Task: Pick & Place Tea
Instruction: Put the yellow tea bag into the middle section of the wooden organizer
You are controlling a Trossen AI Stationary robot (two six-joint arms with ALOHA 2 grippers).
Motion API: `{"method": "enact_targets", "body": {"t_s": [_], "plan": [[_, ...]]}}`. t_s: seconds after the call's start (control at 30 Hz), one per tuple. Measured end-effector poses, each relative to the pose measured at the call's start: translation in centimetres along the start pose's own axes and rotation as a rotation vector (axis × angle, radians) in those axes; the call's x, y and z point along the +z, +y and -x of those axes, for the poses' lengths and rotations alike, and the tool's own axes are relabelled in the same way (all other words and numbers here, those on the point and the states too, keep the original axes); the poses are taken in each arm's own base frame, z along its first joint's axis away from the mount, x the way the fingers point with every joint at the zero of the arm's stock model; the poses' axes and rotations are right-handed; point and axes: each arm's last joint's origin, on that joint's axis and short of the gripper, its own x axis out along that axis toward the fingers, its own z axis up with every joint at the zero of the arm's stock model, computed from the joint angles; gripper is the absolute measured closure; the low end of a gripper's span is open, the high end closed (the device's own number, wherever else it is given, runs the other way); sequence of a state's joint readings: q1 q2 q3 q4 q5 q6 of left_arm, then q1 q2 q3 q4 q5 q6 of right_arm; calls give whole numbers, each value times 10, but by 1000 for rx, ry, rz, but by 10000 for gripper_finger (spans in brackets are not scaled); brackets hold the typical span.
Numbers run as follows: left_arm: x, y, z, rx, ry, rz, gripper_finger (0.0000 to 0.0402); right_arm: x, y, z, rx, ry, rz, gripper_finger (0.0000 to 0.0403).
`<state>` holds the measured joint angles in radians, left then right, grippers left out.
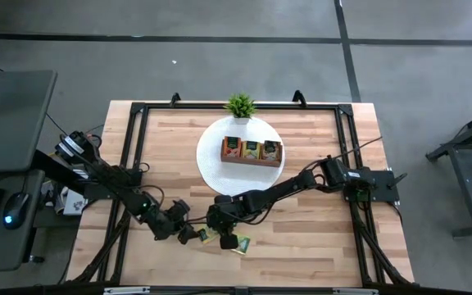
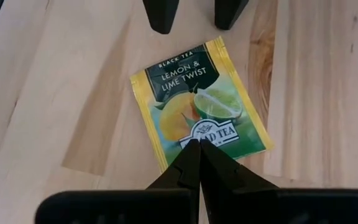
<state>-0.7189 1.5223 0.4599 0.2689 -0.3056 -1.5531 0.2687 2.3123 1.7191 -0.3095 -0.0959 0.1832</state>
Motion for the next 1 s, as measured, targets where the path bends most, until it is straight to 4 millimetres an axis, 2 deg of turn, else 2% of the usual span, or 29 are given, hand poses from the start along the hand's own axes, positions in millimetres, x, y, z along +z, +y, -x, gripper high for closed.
{"method": "enact_targets", "body": {"t_s": [0.13, 0.4, 0.57, 1.0], "plan": [[5, -1, -2, -8, 8, 4, 138, 1, -2, 0, -8, -14, -29, 403], [9, -1, -3, -9, 26, 9, 138, -6, -4, -25, 53, -43, -126, 403], [9, -1, -3, -8, 32, 5, 138, -7, -4, -27, 20, -43, -161, 403], [9, 0, -3, -4, 34, 15, 138, 1, -27, -27, -95, -150, -311, 403]]}}
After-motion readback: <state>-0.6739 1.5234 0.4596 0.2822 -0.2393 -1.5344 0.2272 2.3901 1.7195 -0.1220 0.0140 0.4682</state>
